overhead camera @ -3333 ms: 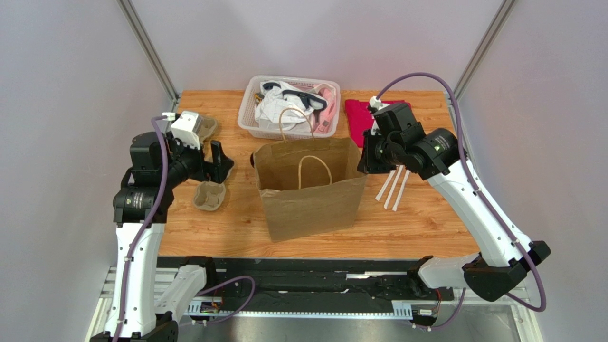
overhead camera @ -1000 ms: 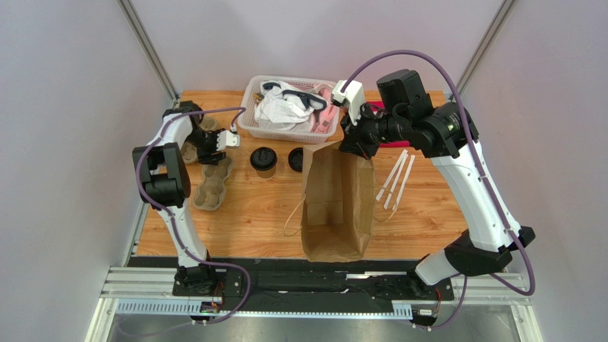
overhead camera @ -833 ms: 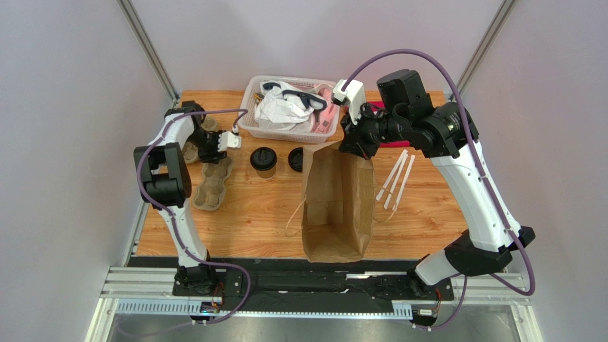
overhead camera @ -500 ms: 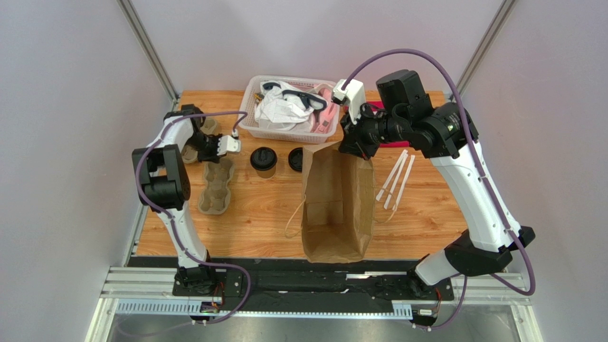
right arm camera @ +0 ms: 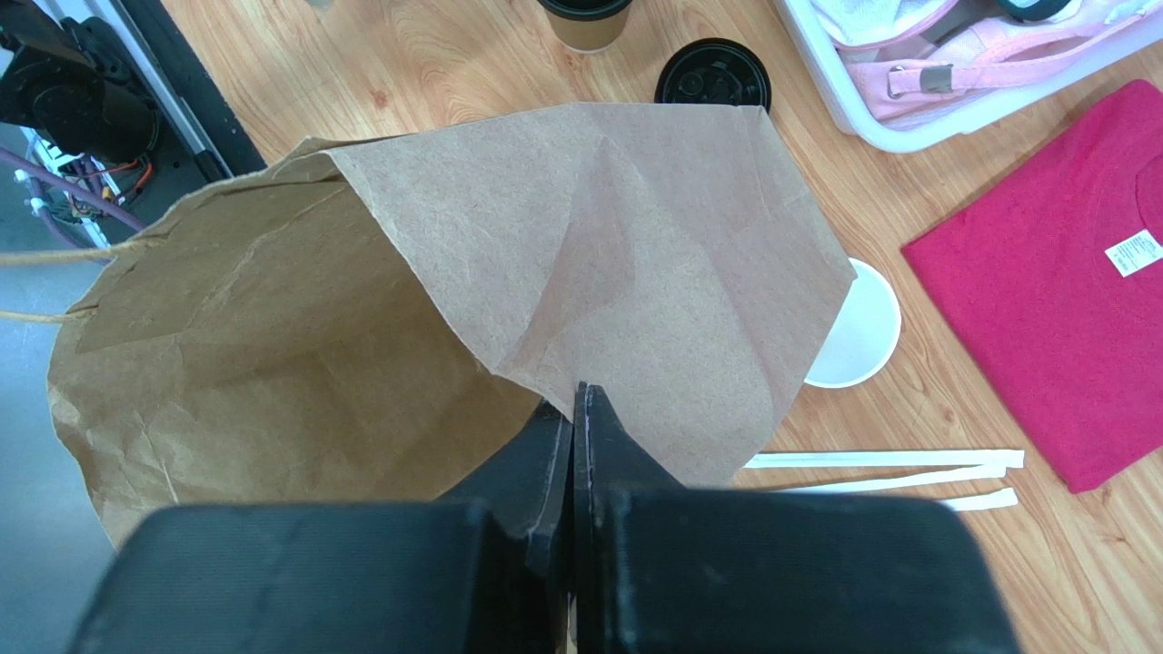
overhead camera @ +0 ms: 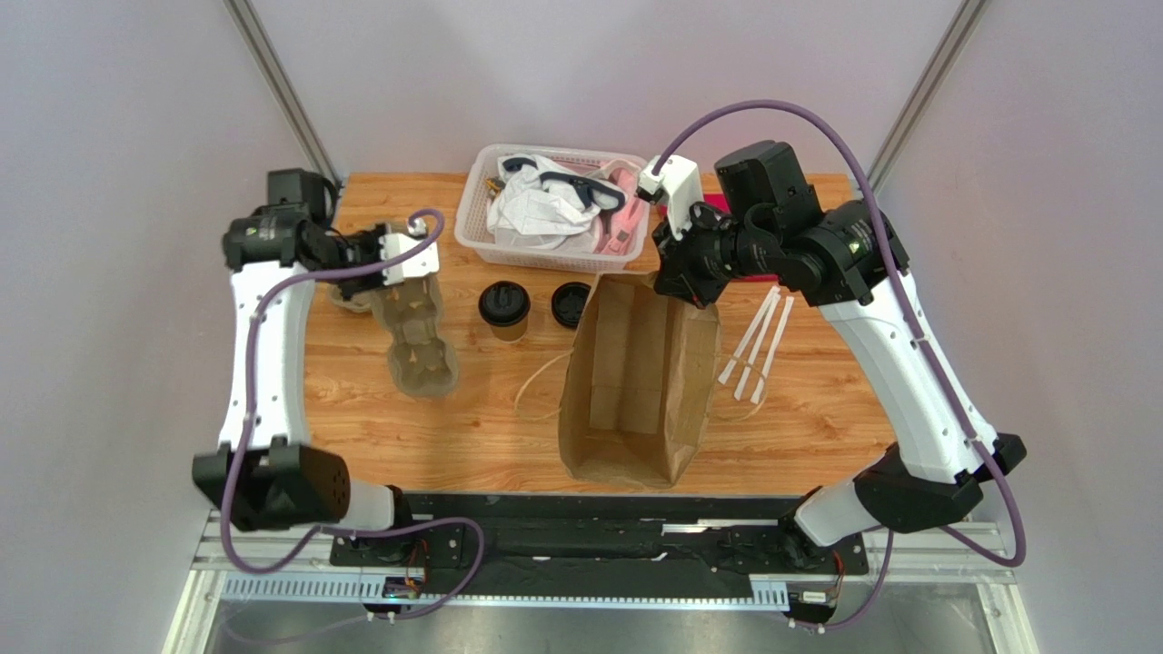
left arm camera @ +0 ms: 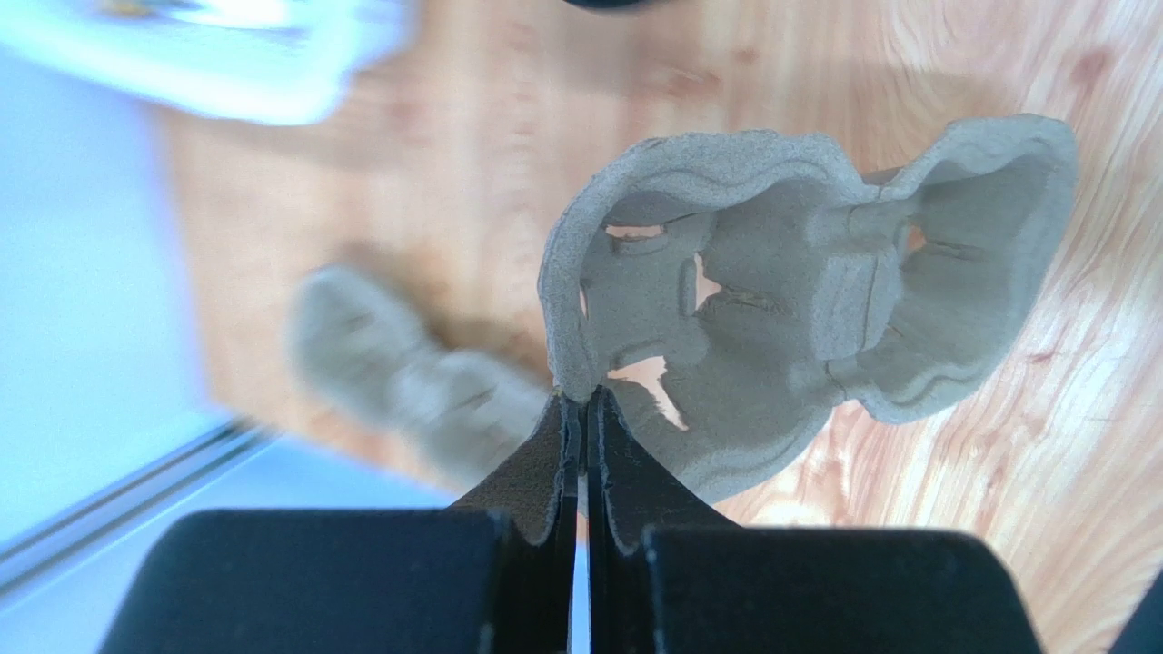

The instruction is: Pack the takeout coffee

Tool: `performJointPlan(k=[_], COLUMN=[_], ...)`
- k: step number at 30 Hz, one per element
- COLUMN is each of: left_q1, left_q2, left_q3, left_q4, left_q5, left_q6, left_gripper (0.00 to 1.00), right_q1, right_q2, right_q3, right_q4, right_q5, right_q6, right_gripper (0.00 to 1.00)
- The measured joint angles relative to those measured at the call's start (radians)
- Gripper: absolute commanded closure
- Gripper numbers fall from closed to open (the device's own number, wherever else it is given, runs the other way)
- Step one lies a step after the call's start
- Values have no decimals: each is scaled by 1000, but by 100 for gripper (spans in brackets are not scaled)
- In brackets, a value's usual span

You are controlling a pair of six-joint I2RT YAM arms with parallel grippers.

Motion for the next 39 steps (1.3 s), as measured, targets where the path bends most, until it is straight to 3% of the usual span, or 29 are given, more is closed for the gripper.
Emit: performJointPlan(k=[7,12,16,20,26,32,39], left_q1=[-60,-258,-342,-473,-848,-1072,-1310], left_q2=[-155,-220,-240,-237,-166,-105,-149], left_q3=[480,737,863,853,764,622,385], left_q4=[-12,70,143,182,188,254,360], left_q5=[77,70,58,4,-262,-499,-698], left_q6=[-355,-623,-787,-853,-819,-703,-522], left_gripper=[100,100,100,100,100,100,100], right_q1=[0,0,0,0,0,0,0], right_q2=[-1,0,3,3,14,35,49], right_q3=[0,0,5,6,5,2,13], right_q4=[0,0,0,0,1,7,8], right_q5=[9,15,30,42,69,79,25], right_q6=[21,35,49,59,63,72,82], right_gripper=[100,100,100,100,100,100,100])
